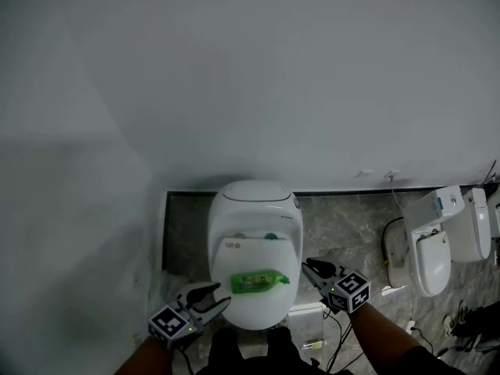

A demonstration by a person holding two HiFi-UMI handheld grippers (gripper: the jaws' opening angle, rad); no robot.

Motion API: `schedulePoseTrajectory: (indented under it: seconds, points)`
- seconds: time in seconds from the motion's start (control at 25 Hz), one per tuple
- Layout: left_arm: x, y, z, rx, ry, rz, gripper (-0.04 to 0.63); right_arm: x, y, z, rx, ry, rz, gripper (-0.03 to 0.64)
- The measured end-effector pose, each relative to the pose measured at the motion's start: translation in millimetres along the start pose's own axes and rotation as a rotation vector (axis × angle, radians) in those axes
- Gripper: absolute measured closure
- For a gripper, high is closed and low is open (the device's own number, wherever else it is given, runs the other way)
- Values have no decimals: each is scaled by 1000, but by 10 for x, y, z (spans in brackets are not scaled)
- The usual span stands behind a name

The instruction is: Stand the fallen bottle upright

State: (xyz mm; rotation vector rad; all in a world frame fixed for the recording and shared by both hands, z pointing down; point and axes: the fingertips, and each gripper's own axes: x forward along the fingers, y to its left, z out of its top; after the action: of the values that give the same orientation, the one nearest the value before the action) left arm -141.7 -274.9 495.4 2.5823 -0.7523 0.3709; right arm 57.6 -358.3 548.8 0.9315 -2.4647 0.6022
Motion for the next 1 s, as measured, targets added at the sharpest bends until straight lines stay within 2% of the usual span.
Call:
schedulePoseTrajectory:
  seconds: [0.08, 0.24, 0.44, 0.6, 1.0]
  points:
    - [334, 42, -185, 13, 64, -6, 368, 105, -198, -213, 2, 21, 26, 511]
    - [1007, 130, -884, 79, 210, -54, 315, 341, -465, -853, 19, 61, 65, 468]
    - [1879, 419, -1705, 176, 379, -81, 261, 697, -890, -1730, 59, 105, 53, 440]
    - [2272, 659, -2226, 248, 509, -96, 242, 989, -1028, -2238, 97, 137, 40, 413]
    - [2786, 855, -3321, 401, 768, -243, 179, 1555, -1187, -3071, 87, 245, 42, 361]
